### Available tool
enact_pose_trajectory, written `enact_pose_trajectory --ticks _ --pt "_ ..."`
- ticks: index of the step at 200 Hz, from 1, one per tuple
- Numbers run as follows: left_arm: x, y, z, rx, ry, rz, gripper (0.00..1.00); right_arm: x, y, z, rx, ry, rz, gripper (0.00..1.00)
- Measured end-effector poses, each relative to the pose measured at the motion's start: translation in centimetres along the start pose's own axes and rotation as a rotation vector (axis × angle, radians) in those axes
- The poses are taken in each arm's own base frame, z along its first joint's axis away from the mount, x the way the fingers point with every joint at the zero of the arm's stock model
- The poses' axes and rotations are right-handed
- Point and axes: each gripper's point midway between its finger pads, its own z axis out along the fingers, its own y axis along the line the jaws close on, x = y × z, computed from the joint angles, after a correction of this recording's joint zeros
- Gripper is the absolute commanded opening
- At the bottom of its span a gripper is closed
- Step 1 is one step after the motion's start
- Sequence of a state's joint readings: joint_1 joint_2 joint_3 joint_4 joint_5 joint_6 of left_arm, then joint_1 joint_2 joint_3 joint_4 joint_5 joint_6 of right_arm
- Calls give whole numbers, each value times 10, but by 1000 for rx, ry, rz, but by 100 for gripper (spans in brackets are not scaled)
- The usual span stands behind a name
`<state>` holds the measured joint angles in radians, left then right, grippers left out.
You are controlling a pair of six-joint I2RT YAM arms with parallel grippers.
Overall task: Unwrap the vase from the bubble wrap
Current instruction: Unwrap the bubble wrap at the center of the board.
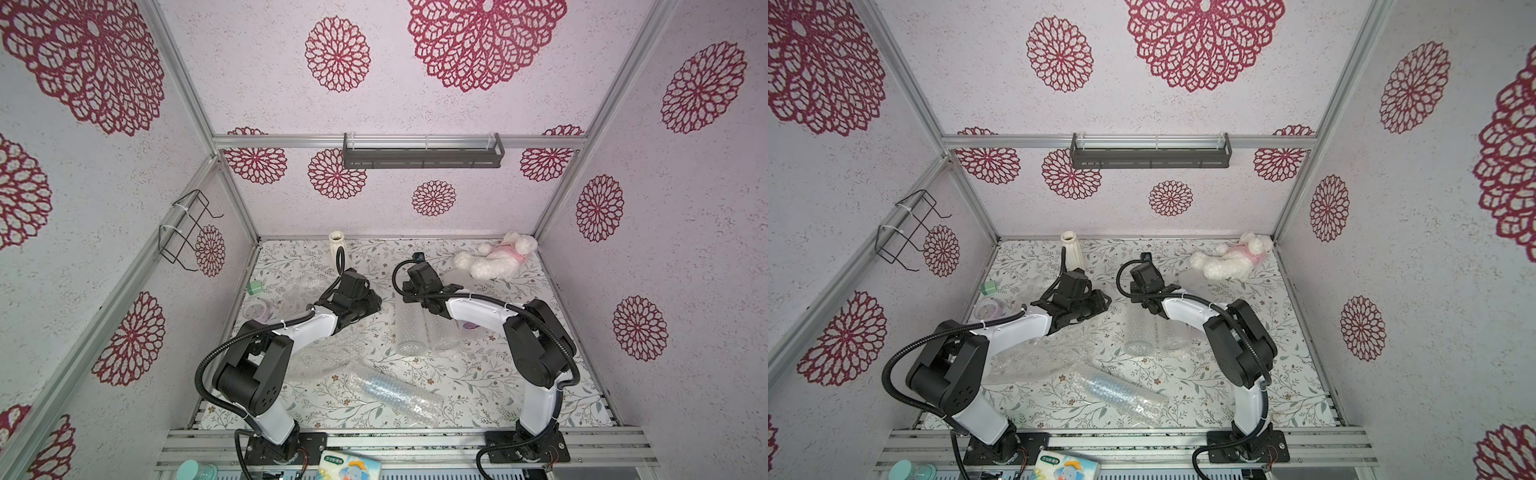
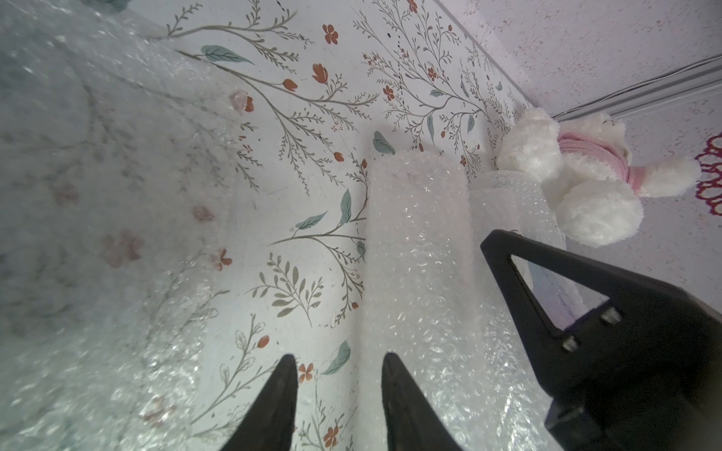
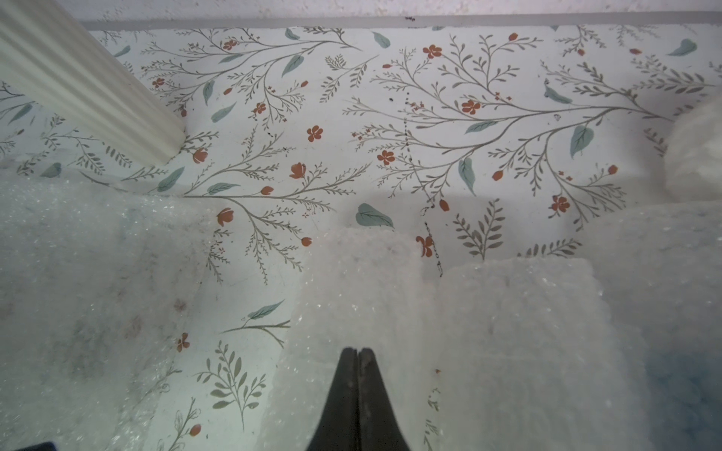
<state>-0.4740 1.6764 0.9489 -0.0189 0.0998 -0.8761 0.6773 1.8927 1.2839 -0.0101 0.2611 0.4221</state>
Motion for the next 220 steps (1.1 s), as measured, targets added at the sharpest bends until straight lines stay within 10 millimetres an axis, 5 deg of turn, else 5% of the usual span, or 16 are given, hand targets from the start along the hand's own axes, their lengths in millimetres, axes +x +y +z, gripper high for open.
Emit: enact_pose_trajectory --ticks 46,123,220 --pt "0 -7 3 10 2 0 39 3 -10 -19 8 -18 2 0" --pt "8 -59 21 77 28 53 43 -19 -8 -45 -36 -121 34 0" --pt "33 -55 44 50 102 73 41 -21 -7 -43 -64 -158 74 0"
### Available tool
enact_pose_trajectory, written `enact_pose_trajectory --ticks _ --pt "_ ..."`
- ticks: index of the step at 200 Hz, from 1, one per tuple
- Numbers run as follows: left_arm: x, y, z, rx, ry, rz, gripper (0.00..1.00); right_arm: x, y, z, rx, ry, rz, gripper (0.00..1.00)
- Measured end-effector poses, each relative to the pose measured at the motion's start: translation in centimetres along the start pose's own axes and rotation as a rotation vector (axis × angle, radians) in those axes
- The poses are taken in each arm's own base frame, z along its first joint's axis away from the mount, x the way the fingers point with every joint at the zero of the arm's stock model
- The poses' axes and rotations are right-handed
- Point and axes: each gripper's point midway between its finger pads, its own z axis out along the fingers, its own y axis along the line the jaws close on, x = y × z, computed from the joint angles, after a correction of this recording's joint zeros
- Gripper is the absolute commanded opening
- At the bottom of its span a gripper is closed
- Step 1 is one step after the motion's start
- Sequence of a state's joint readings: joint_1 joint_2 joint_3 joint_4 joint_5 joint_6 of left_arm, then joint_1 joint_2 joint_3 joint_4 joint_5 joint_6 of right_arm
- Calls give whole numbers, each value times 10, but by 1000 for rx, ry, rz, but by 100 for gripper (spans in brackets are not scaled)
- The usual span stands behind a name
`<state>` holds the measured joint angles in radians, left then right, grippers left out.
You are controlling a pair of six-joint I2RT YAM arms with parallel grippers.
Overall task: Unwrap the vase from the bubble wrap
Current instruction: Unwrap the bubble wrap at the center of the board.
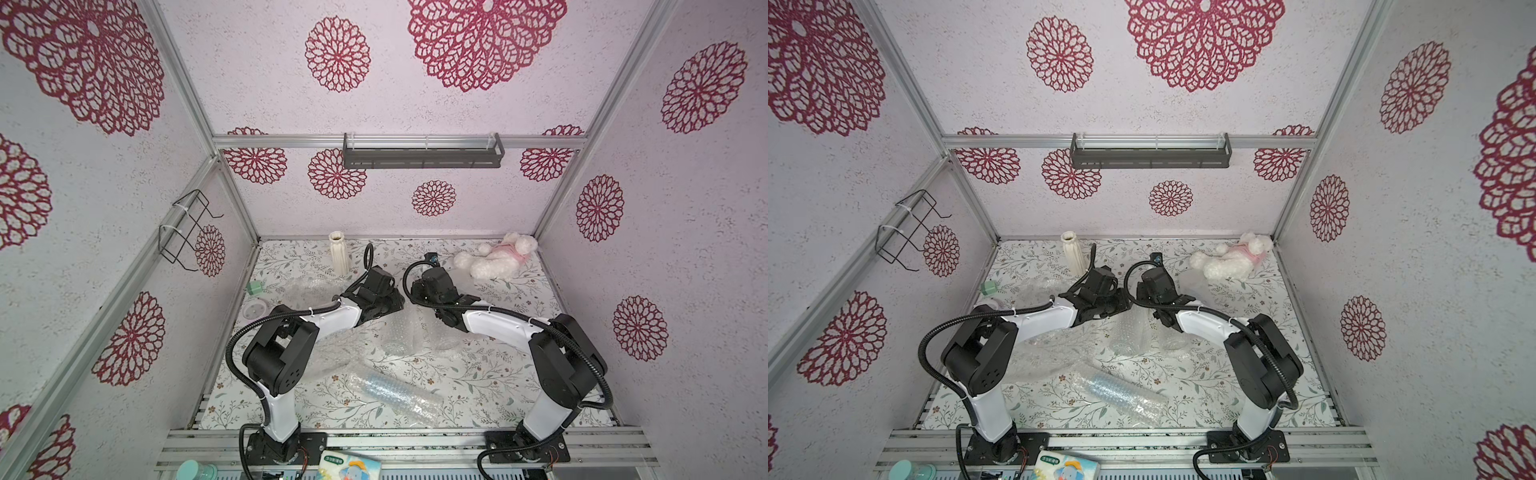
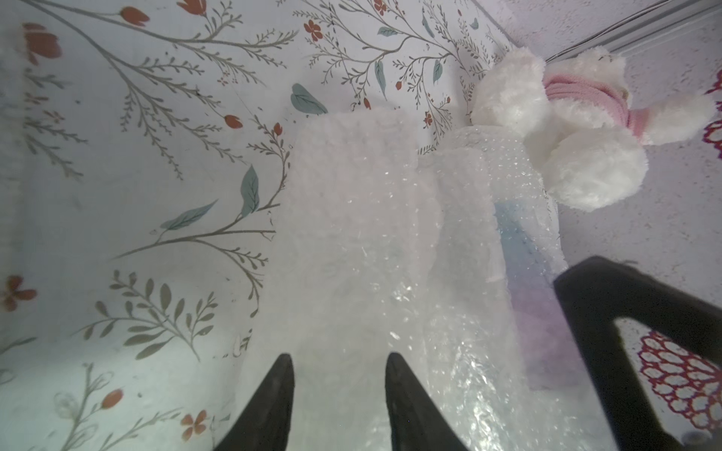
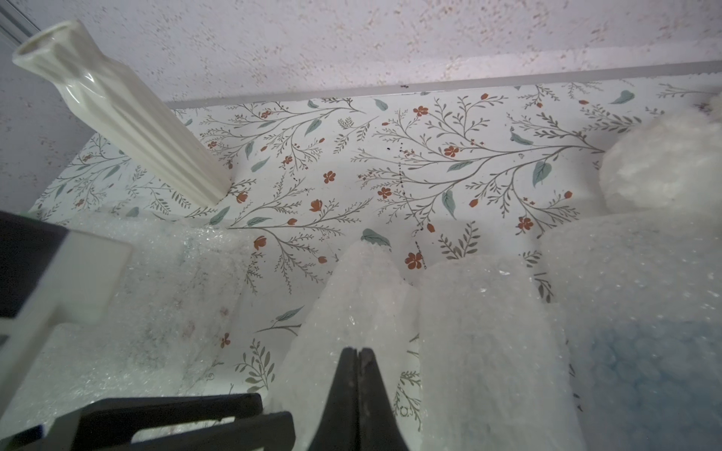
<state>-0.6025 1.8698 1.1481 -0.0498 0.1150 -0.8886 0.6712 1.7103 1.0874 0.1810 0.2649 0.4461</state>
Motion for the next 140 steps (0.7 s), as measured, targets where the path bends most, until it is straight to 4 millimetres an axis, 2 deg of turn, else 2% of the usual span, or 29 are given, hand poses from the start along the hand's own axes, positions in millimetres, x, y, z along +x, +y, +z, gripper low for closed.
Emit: enact_pose_trajectory --ticks 87,140 --pt "-1 9 0 -41 -8 20 39 -6 4 0 -20 -23 26 0" --pt "-5 25 -12 -79 -25 1 39 -15 8 -11 -48 -42 33 0"
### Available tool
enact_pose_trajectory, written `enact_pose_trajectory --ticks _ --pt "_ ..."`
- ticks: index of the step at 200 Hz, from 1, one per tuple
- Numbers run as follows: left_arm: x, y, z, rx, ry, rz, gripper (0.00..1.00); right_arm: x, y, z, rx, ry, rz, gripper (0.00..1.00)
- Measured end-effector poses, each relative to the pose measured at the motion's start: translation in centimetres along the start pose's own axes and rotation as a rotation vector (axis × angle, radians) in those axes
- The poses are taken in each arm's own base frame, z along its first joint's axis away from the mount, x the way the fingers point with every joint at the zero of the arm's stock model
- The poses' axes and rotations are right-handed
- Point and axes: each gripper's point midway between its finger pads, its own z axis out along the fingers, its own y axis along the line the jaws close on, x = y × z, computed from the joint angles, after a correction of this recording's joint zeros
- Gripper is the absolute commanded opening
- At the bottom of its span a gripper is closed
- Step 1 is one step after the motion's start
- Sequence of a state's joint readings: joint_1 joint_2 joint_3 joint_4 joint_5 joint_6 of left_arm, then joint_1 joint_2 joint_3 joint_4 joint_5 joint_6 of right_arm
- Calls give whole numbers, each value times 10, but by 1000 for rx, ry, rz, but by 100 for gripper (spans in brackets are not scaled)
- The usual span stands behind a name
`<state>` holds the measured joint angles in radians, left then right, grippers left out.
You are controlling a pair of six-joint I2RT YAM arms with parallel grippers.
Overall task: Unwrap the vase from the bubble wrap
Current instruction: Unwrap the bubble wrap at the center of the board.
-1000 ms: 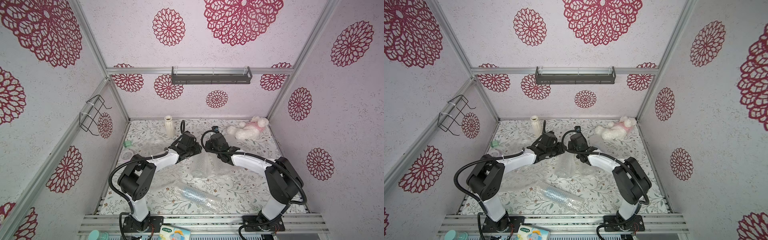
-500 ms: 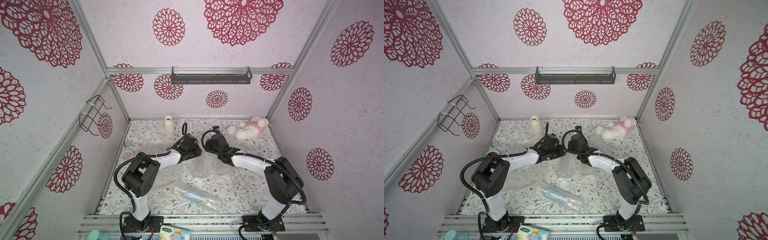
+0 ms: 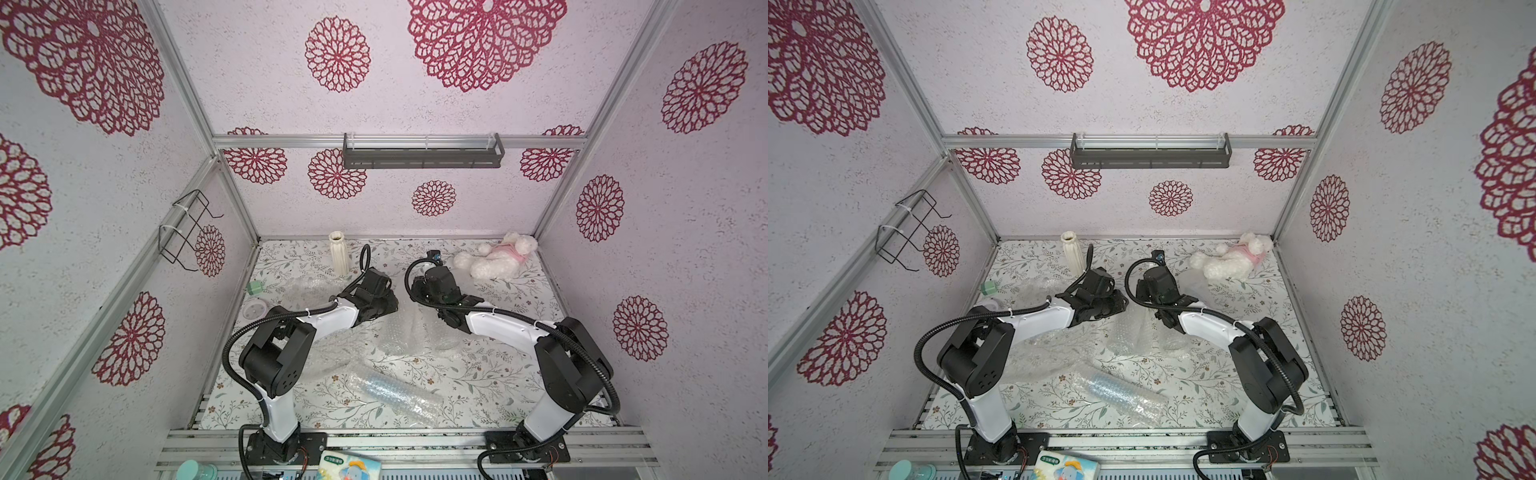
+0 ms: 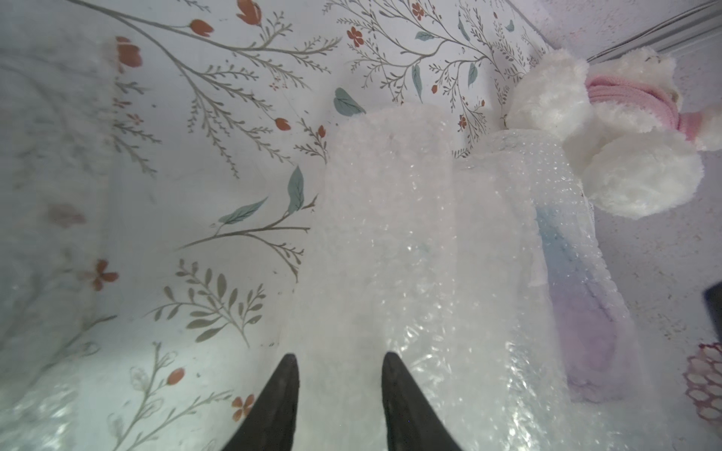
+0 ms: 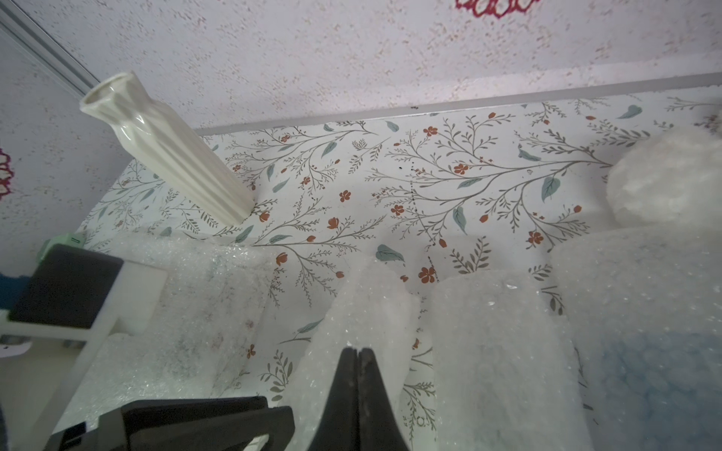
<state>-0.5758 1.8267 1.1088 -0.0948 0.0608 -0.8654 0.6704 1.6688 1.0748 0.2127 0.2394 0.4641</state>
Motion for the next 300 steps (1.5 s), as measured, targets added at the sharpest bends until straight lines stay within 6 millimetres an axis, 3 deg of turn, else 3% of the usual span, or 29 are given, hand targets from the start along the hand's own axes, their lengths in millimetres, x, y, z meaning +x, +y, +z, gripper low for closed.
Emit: enact_pose_trajectory --ticks 87,135,181,219,300 --pt "-3 18 -24 -28 -31 -7 40 -3 3 -1 -10 -4 2 0" --pt "-22 -2 -53 5 -118 86 40 -15 2 -9 -11 -33 12 0" --pt "1 -12 -50 -19 -84 181 40 -19 -11 -18 0 -54 53 0" --pt "18 -7 -39 -71 -42 232 40 -13 -22 -16 21 -45 73 0" --pt "4 24 -34 -243 -56 243 38 -18 -24 -25 26 -48 80 2"
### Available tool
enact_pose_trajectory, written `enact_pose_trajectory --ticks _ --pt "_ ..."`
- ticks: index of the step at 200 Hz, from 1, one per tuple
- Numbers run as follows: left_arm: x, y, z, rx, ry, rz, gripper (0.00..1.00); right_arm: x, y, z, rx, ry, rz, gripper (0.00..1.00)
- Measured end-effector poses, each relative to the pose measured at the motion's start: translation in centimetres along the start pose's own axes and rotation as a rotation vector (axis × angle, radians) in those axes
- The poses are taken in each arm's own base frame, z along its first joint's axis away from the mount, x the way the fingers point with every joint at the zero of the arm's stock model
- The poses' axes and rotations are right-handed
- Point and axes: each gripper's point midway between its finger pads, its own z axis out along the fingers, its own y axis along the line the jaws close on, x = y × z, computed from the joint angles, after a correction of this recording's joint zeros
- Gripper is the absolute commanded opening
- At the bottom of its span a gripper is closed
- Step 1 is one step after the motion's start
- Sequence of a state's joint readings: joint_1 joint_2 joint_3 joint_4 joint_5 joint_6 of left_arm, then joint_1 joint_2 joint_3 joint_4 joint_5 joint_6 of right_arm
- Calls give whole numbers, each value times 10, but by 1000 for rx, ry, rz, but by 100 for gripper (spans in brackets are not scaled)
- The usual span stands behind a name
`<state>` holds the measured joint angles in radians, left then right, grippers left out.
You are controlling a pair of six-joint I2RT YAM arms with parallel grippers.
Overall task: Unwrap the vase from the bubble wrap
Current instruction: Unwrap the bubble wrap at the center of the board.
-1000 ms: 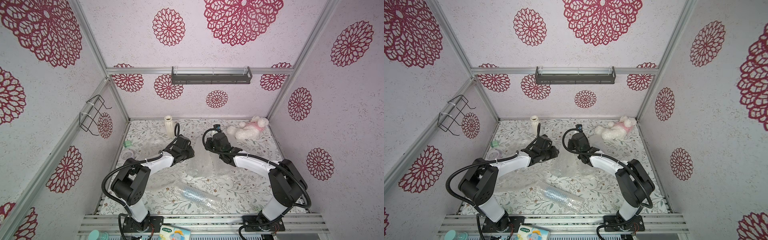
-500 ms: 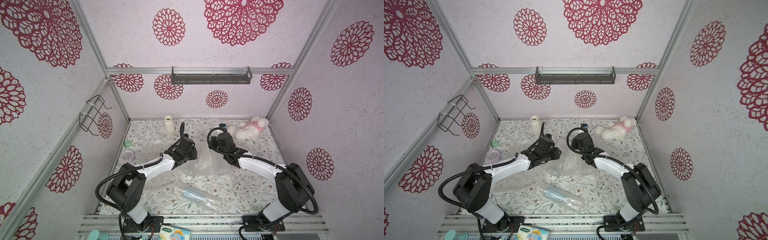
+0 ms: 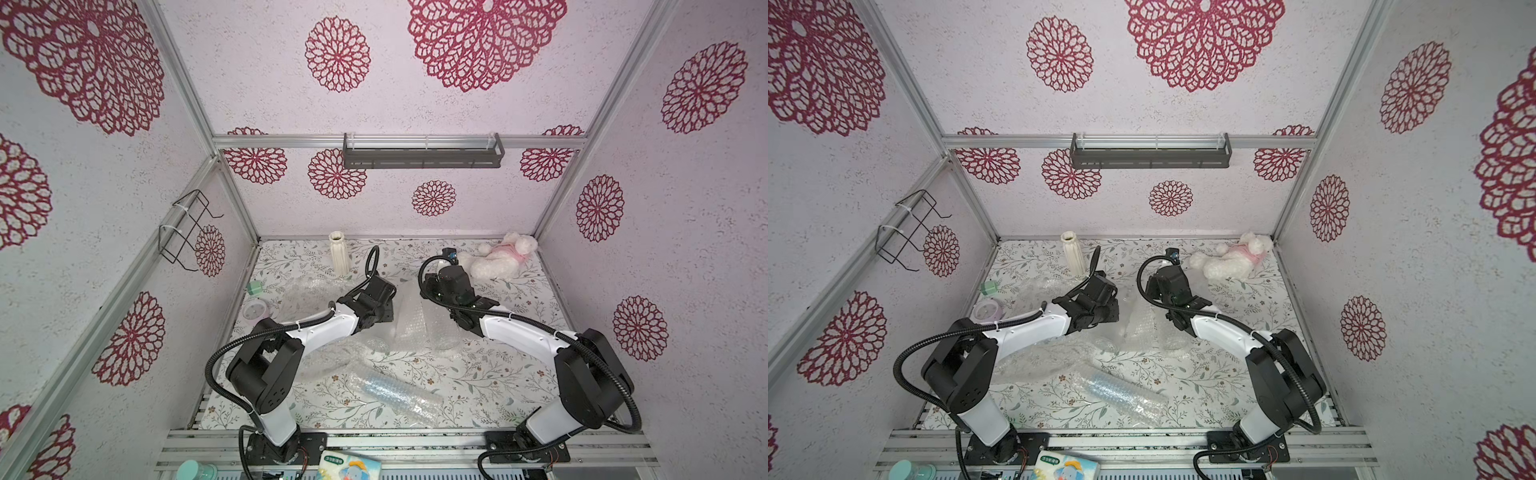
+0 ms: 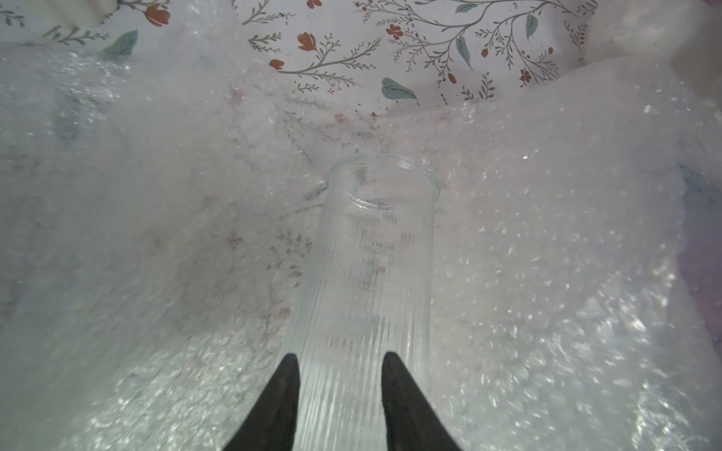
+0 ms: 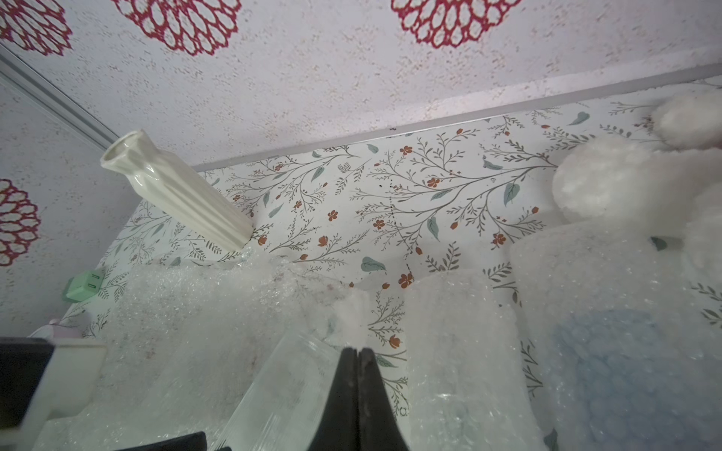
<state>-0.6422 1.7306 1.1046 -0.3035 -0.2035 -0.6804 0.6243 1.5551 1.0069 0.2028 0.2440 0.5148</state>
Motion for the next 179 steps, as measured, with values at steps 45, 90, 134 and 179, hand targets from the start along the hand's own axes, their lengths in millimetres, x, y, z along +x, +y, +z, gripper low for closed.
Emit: enact_pose_trajectory --ticks 45,90,134,179 --pt "-9 35 -1 -94 25 -40 39 -12 -7 -18 35 -21 -20 40" --pt "-15 42 -18 -107 32 -53 55 -23 -15 -46 54 -43 -44 63" --pt "-59 4 -43 -61 -16 -6 79 -19 -26 -74 59 -42 -50 73" --pt "-85 -19 -17 -120 38 84 87 -1 -39 -100 39 -35 -89 88"
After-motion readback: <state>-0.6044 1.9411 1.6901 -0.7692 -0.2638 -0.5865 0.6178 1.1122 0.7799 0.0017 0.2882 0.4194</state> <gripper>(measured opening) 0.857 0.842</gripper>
